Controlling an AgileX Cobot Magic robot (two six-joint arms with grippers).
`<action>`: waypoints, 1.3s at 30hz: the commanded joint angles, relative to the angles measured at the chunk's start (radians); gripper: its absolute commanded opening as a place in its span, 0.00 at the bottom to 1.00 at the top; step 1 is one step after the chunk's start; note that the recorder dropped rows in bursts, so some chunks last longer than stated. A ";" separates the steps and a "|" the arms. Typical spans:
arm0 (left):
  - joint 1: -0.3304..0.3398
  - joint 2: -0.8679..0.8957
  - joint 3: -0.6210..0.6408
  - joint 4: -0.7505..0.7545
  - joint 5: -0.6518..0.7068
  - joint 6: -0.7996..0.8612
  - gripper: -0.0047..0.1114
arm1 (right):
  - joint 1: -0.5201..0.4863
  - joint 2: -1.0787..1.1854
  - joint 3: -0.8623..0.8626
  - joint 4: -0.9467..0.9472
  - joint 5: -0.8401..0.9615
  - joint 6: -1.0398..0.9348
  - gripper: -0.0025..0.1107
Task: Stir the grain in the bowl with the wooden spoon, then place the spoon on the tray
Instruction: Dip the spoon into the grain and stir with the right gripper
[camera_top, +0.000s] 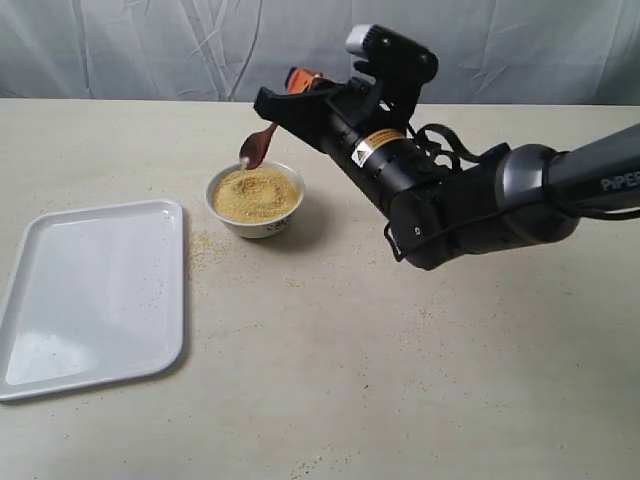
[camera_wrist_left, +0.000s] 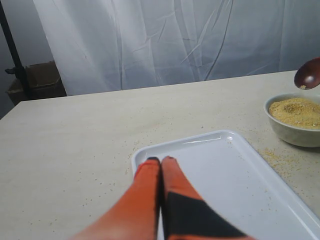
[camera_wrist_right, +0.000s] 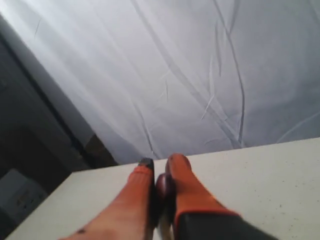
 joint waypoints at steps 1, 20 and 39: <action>-0.006 -0.005 0.005 0.001 0.001 0.000 0.04 | -0.003 -0.025 -0.045 -0.155 0.180 -0.037 0.01; -0.006 -0.005 0.005 0.001 0.001 0.000 0.04 | -0.018 0.063 -0.118 -0.063 0.266 -0.125 0.01; -0.006 -0.005 0.005 0.001 0.001 0.000 0.04 | -0.016 0.094 -0.122 0.074 0.252 -0.279 0.01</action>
